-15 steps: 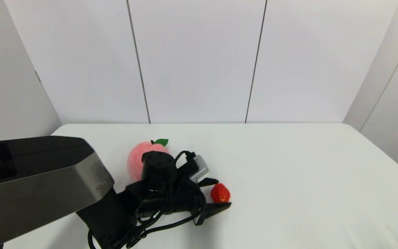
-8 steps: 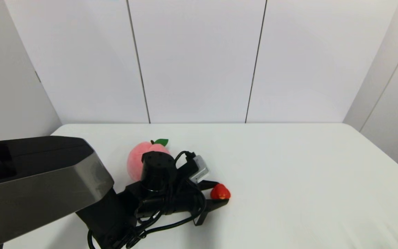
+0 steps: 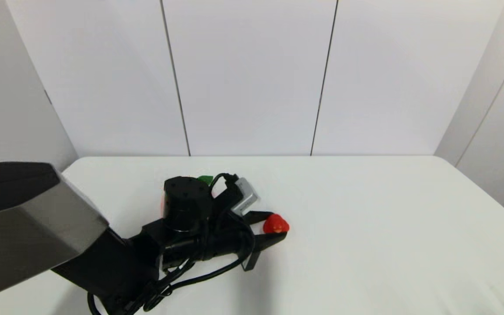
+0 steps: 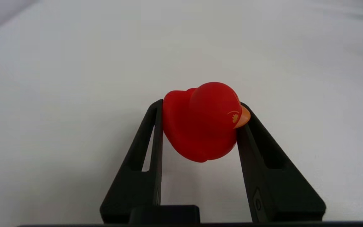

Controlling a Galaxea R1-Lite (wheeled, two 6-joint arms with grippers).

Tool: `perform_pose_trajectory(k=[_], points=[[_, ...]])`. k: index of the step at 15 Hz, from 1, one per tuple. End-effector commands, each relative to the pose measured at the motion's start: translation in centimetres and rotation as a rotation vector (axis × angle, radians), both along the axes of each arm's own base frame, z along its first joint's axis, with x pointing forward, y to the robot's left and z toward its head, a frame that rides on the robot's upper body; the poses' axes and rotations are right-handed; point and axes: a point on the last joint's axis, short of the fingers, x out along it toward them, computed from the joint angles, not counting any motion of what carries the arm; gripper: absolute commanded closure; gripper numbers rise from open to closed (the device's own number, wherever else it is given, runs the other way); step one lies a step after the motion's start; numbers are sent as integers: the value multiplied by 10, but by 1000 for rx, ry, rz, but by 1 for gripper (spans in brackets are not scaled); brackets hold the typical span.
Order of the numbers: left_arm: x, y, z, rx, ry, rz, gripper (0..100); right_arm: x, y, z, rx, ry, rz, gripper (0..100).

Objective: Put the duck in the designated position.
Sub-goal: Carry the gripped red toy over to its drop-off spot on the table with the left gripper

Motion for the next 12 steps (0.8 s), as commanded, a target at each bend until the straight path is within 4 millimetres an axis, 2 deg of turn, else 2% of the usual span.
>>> perform_pose_trajectory(k=[1,4,7,12], points=[[-17,19,46,-54,-85,121,100,0,0,0,0,-1,0,0],[-26,46,83,-88,-144,268,100,0,0,0,0,1,-1,0],[-29,85,113,-117,-206,426,100,0,0,0,0,-1,0,0],[-30,150,132,-83,-218,658,100,0,0,0,0,-1,0,0]])
